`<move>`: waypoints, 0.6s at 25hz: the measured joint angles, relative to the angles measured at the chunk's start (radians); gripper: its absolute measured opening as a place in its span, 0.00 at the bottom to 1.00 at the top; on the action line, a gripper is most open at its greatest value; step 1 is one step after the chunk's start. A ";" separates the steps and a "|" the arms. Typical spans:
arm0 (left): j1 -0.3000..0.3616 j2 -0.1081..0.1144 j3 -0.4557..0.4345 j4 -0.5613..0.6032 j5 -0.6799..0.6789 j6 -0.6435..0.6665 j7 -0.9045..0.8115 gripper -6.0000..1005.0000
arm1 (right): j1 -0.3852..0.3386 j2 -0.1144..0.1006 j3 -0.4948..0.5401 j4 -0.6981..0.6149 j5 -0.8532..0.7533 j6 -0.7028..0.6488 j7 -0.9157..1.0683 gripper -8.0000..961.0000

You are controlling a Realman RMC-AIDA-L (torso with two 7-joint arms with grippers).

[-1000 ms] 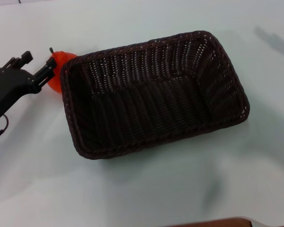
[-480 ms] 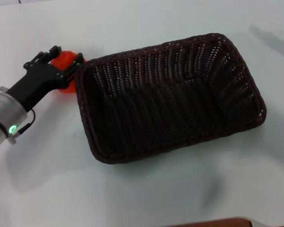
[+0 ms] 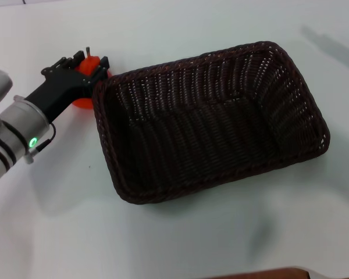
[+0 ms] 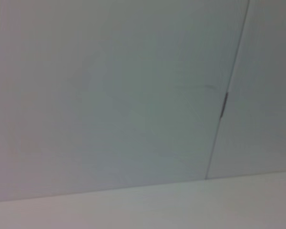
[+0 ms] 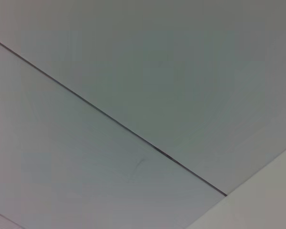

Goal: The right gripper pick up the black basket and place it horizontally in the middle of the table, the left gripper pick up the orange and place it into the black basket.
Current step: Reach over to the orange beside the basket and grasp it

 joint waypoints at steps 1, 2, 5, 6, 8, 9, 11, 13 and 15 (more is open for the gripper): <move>-0.002 0.000 -0.005 -0.001 0.000 0.009 0.003 0.59 | 0.002 0.000 0.000 0.000 0.000 -0.001 0.000 0.66; -0.003 0.000 -0.017 -0.001 0.000 0.016 0.014 0.57 | 0.003 0.000 0.000 0.000 -0.001 -0.001 0.000 0.66; 0.004 -0.001 -0.068 -0.003 0.000 0.017 0.049 0.52 | 0.005 0.000 0.000 0.001 -0.004 -0.009 0.000 0.66; 0.009 0.000 -0.083 -0.006 0.000 0.014 0.054 0.50 | 0.005 0.000 0.000 0.001 -0.004 -0.012 0.000 0.66; 0.020 0.005 -0.096 -0.017 0.000 0.013 0.055 0.46 | 0.005 0.000 0.000 0.005 -0.005 -0.020 -0.001 0.66; 0.028 0.009 -0.099 -0.027 0.000 0.012 0.055 0.44 | 0.005 0.000 0.000 0.008 -0.005 -0.023 -0.003 0.66; 0.036 0.015 -0.099 -0.035 0.000 0.007 0.055 0.40 | 0.007 -0.002 0.000 0.023 -0.004 -0.031 -0.011 0.66; 0.040 0.018 -0.098 -0.035 0.000 0.003 0.052 0.35 | 0.011 -0.008 0.000 0.042 -0.003 -0.037 -0.020 0.66; 0.053 0.019 -0.098 -0.045 0.000 0.001 0.047 0.31 | 0.015 -0.011 0.000 0.055 -0.003 -0.042 -0.024 0.66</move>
